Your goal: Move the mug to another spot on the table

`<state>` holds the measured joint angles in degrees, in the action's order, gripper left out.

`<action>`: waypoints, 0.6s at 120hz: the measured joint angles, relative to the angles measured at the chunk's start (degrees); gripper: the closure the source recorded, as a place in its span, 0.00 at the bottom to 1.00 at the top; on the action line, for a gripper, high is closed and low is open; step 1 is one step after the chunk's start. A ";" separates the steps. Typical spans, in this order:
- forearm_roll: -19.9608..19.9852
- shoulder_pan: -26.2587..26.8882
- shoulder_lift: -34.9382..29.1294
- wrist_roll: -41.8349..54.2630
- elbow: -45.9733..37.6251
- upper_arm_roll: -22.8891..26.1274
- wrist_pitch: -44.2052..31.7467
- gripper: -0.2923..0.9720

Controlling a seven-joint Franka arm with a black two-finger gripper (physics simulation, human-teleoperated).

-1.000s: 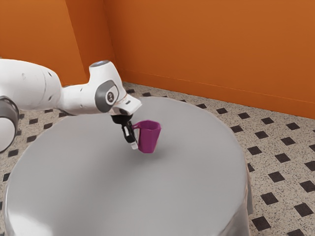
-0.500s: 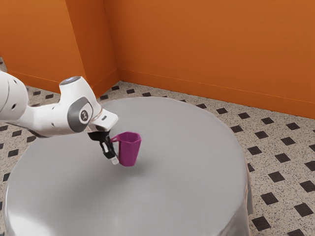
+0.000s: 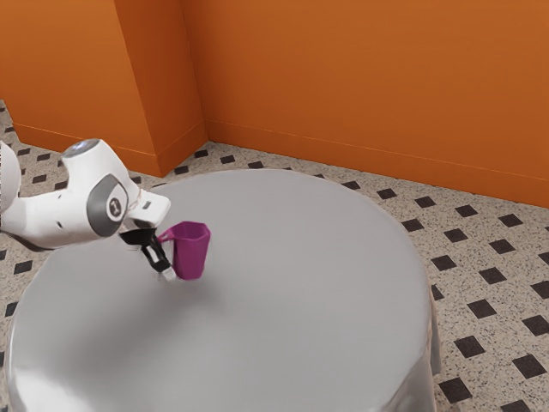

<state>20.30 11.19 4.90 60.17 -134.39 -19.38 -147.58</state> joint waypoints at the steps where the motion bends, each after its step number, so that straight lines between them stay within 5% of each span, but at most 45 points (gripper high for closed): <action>1: 0.00 -0.01 0.14 -0.01 0.17 0.00 -0.08 0.81; 32: 1.51 0.37 2.28 -0.10 1.25 0.18 -2.42 0.80; 72: 13.48 0.38 6.28 0.30 0.49 3.27 -6.00 0.80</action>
<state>33.78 11.57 11.18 60.47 -133.90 -16.12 -153.58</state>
